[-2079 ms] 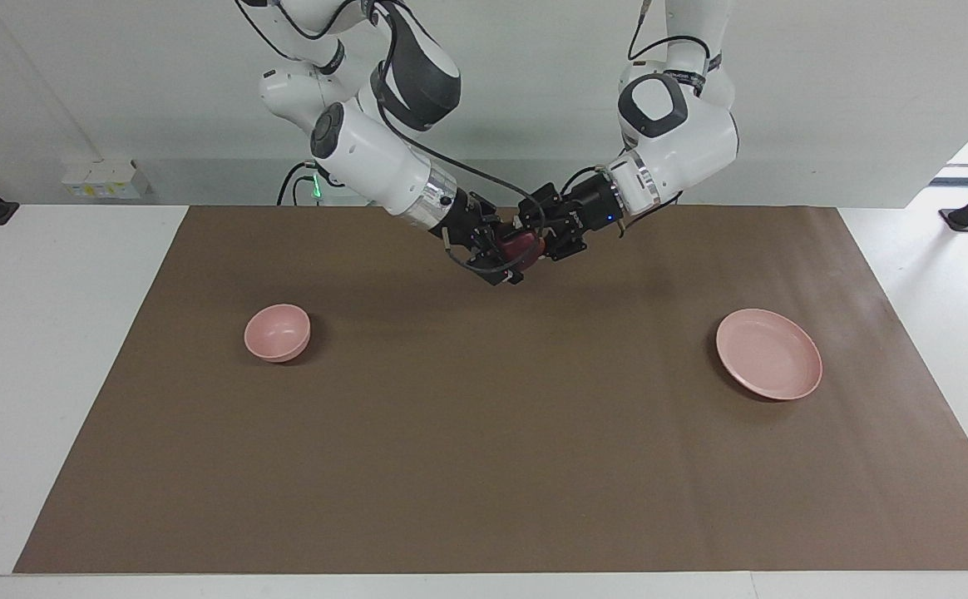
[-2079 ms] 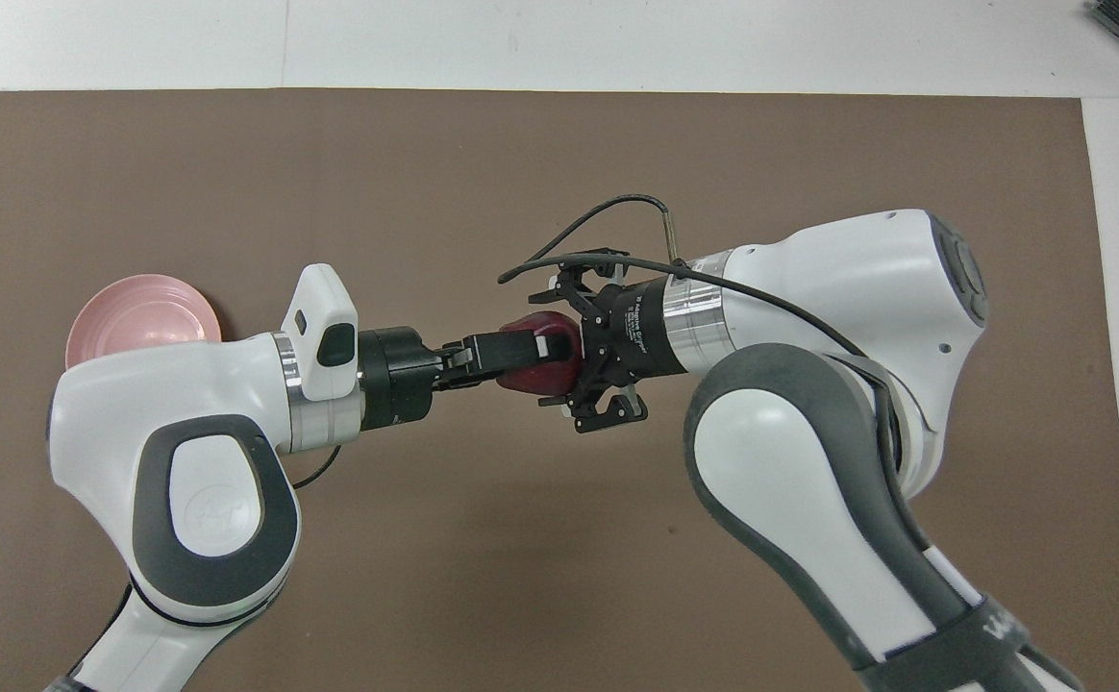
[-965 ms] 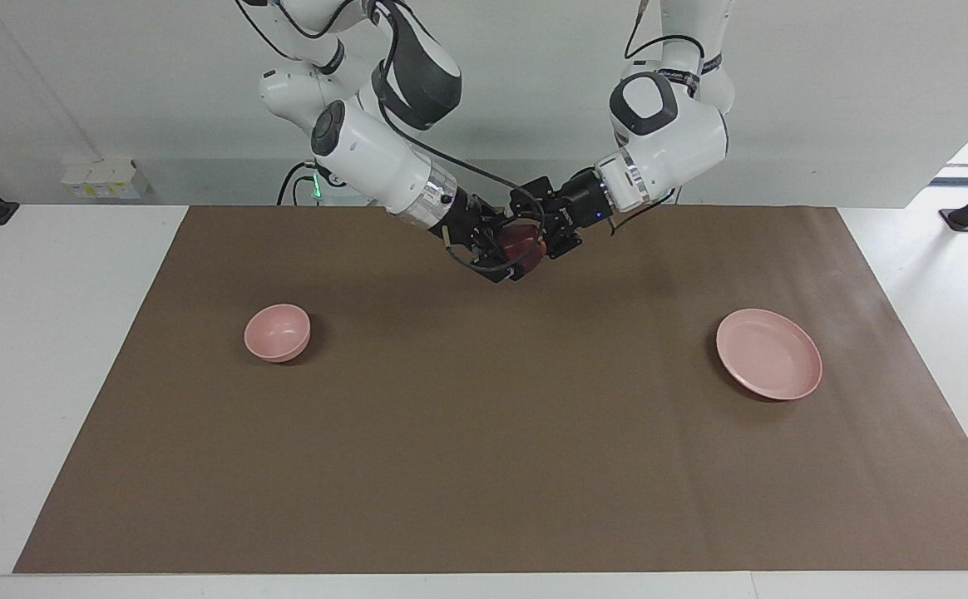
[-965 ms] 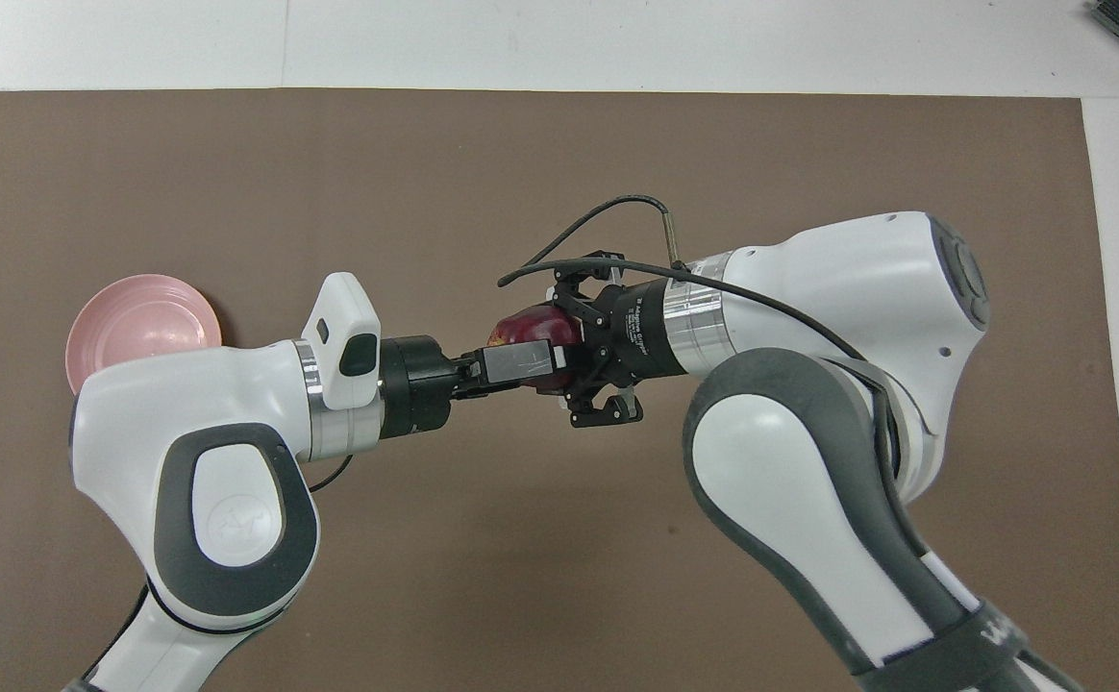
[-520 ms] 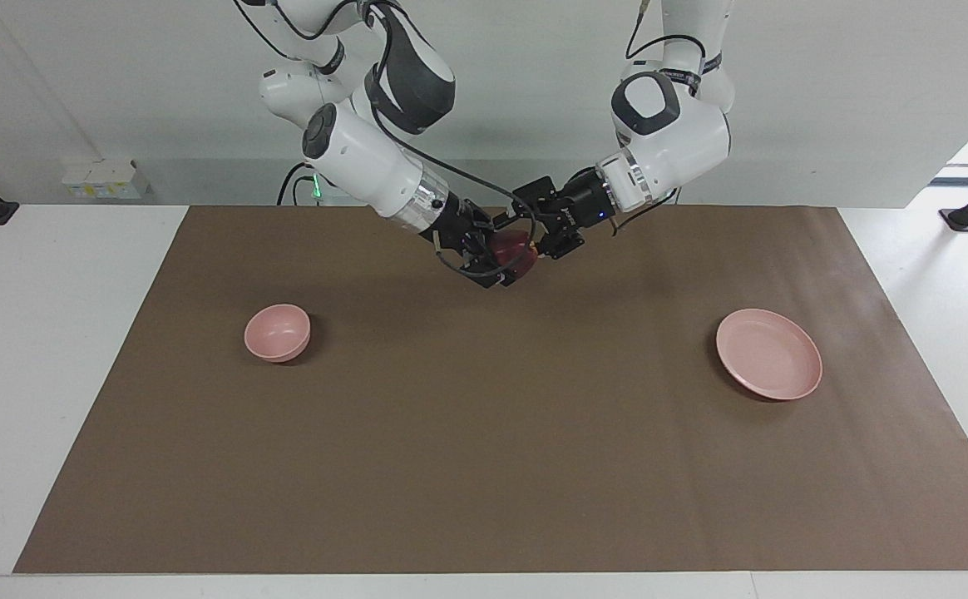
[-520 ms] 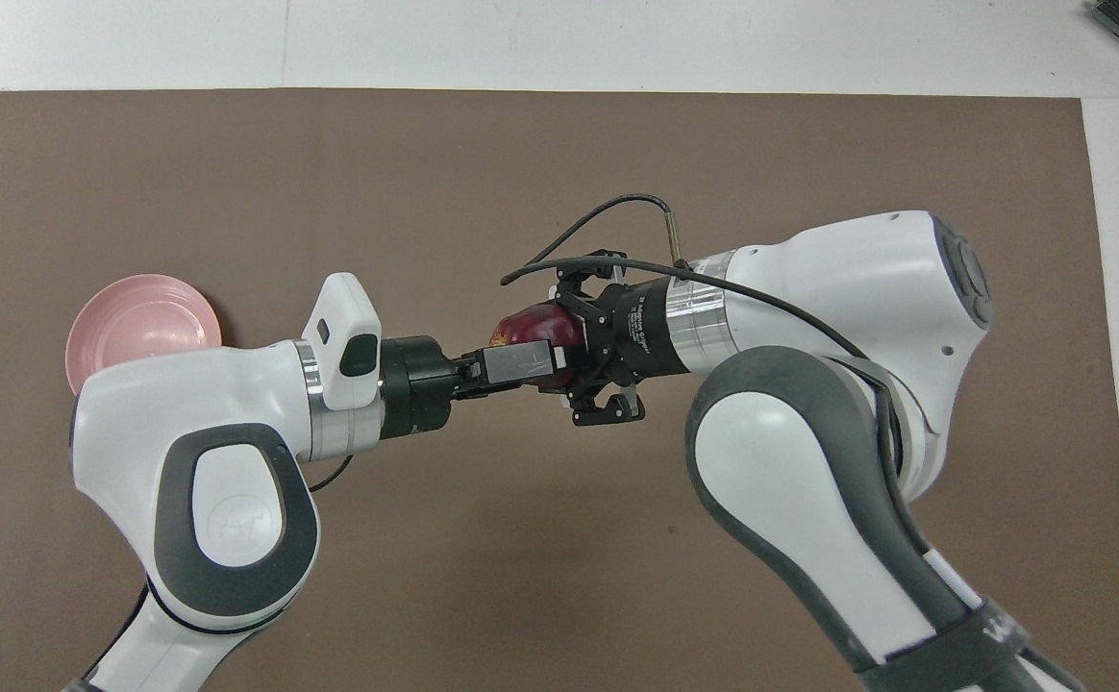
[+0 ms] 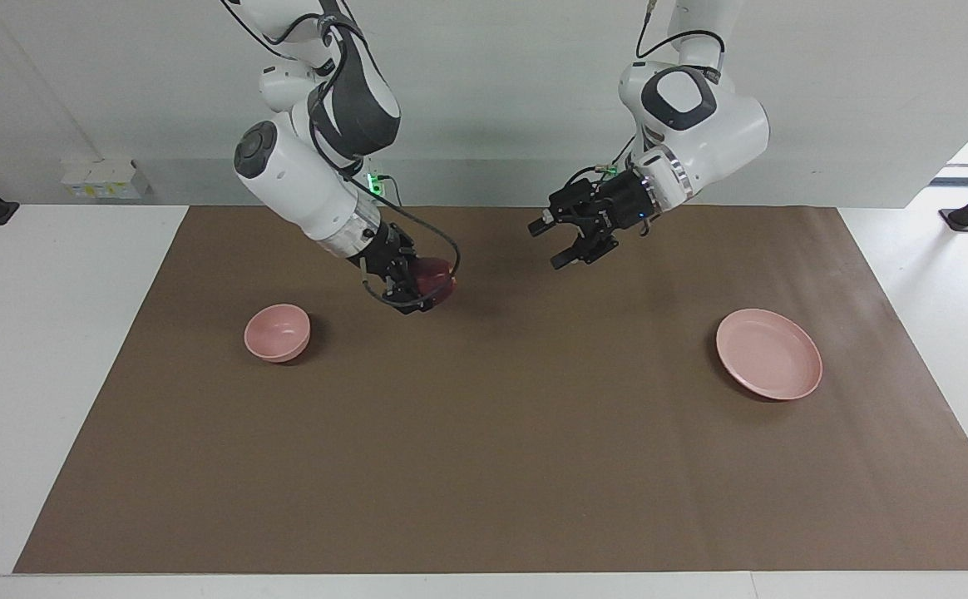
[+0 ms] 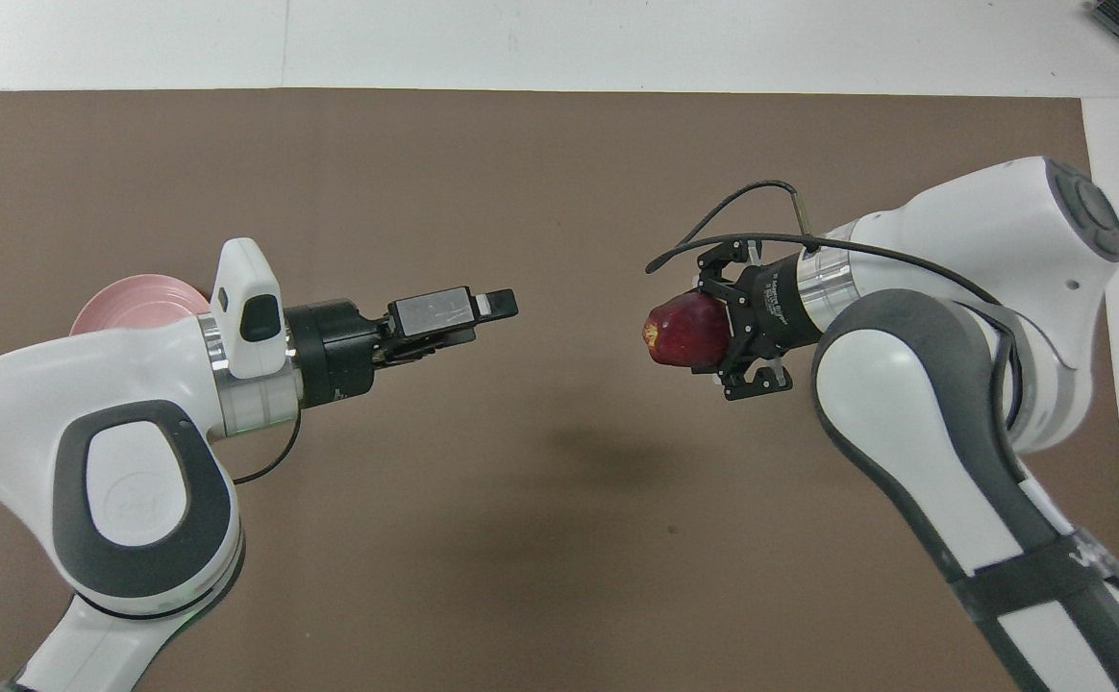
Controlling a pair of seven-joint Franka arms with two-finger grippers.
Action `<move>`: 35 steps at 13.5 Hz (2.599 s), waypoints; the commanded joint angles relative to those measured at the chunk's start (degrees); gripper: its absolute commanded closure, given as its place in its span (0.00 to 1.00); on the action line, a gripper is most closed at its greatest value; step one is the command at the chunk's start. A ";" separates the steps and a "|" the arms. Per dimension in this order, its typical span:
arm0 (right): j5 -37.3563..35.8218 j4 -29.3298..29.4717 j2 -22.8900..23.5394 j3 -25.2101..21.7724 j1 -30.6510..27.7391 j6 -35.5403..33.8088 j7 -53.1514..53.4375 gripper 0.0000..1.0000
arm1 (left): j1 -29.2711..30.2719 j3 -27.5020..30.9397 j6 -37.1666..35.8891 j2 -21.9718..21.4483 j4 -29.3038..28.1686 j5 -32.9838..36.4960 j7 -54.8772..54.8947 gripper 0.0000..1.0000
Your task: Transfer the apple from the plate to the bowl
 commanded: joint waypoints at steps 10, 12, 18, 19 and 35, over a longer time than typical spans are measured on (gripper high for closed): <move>-20.73 -7.53 -0.24 0.50 -15.90 5.30 -41.33 1.00 | 11.14 -0.16 -12.78 -2.41 3.31 43.26 -13.97 0.00; -20.82 -11.84 -0.50 0.42 -17.67 9.10 -45.99 1.00 | 12.02 -0.16 -17.97 -2.32 4.81 52.67 -15.82 0.00; -21.97 -17.84 0.72 0.59 -20.41 16.41 -48.13 0.29 | 14.65 -0.07 -34.83 -2.06 15.60 71.24 -18.20 0.00; -21.97 -16.09 1.51 0.68 -20.32 16.06 -47.17 0.00 | 14.92 -0.07 -38.52 -1.97 19.11 72.74 -18.20 0.00; -33.75 15.46 -4.72 3.66 -17.59 -24.97 -76.51 0.00 | 20.11 1.87 -49.28 4.09 33.82 74.60 -17.65 0.00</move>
